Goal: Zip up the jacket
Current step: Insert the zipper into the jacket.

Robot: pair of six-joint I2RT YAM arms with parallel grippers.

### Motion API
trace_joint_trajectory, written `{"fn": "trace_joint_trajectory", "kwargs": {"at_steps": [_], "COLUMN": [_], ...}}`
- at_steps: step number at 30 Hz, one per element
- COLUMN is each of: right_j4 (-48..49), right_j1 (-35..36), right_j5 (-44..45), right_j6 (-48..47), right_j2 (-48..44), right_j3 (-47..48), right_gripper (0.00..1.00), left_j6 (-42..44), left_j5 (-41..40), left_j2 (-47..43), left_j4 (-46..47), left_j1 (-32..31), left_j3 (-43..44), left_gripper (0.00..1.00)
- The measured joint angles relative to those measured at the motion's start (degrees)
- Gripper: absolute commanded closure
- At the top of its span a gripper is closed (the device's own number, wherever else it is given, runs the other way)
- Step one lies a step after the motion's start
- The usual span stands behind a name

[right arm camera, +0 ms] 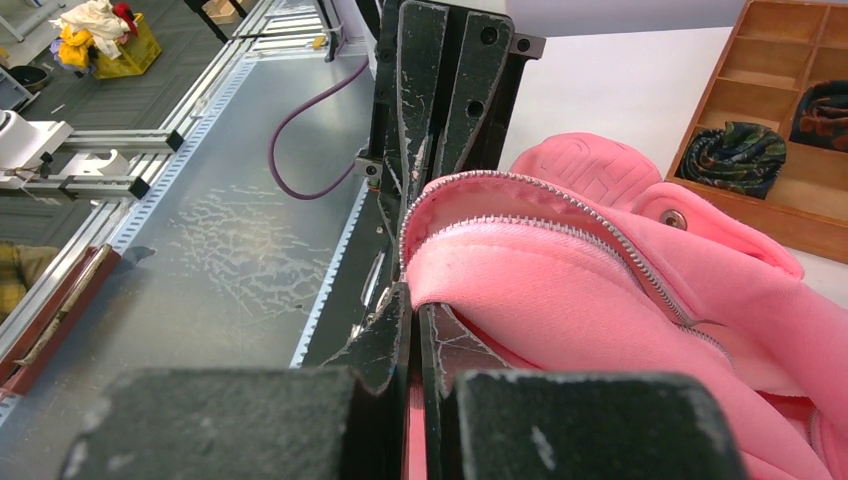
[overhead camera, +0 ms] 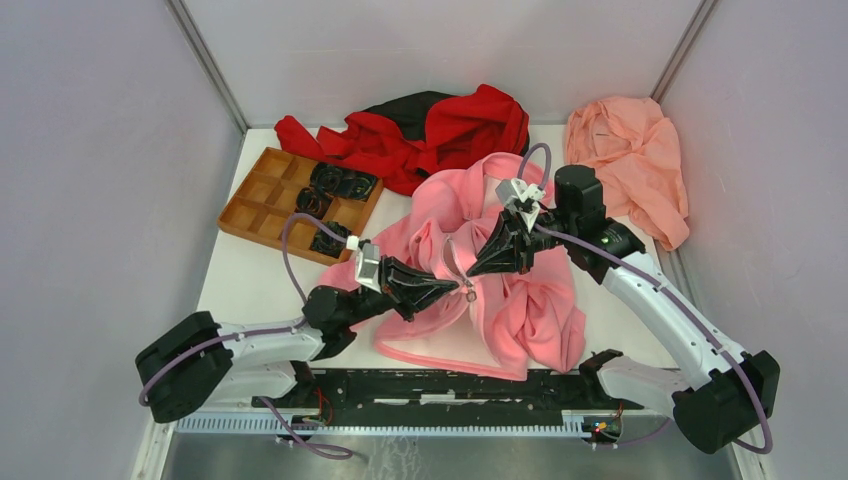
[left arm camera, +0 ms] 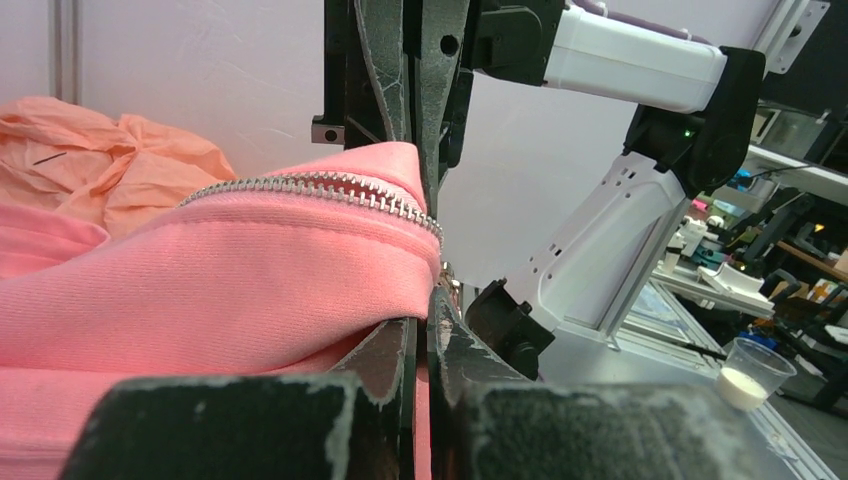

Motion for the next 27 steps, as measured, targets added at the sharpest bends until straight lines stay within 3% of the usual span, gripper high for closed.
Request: {"fn": "trace_joint_trajectory", "kwargs": {"at_steps": [11,27], "right_j4": [0.0,1.5], "right_j1": [0.0,0.1], "right_j5": [1.2,3.8], "right_j6": [-1.0,-0.5], "right_j2": [0.0,0.0], "right_j3": [0.0,-0.1], "right_gripper": [1.0,1.0], "left_j6": [-6.3,-12.3], "left_j5": [-0.3,-8.0], "left_j2": [5.1,6.2], "left_j4": [7.4,9.3], "left_j1": [0.0,-0.3], "left_j3": [-0.1,-2.3], "left_gripper": [0.98,0.98]}}
